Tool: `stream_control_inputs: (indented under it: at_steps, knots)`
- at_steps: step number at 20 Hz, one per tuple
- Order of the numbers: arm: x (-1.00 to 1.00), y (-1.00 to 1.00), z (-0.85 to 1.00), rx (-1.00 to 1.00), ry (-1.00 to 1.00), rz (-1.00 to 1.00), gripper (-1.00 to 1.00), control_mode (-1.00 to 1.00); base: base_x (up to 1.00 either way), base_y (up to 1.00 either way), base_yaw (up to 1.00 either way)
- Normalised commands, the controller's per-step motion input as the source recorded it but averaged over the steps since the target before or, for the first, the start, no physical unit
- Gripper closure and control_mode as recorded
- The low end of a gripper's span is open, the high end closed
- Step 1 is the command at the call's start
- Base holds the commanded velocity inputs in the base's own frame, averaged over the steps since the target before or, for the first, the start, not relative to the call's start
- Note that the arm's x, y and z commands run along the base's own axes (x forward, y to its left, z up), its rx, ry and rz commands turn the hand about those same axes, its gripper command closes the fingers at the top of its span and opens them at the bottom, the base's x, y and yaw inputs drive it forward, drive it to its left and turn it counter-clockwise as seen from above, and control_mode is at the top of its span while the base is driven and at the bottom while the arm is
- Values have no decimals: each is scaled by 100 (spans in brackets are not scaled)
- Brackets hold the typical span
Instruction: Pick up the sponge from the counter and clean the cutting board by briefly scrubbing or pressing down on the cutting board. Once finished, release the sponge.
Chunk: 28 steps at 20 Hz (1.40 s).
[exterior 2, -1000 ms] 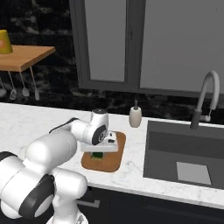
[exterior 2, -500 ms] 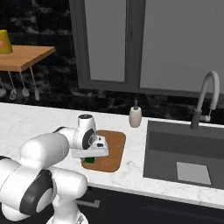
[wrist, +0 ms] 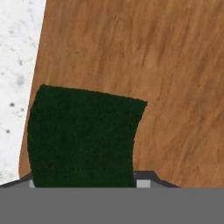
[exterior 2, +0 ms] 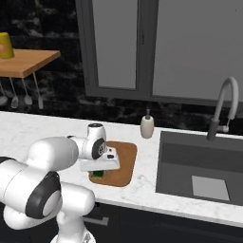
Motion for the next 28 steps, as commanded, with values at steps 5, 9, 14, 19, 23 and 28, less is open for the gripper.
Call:
stream_control_inputs:
  at_steps: [5,9,14,19,23,28]
  knots:
    - [-2,-52,-34,0,6,0,100,-100,0,0,0]
    - [-9,-48,-12,0,1,0,100,-100,0,0,0]
    - [-33,-63,-6,0,-1,0,100,-100,0,0,0]
    - [-37,-29,-44,-6,-2,0,100,-100,0,0,0]
    - [0,1,-5,-1,0,0,100,-100,0,0,0]
    - [0,-1,0,0,0,0,100,-100,0,0,0]
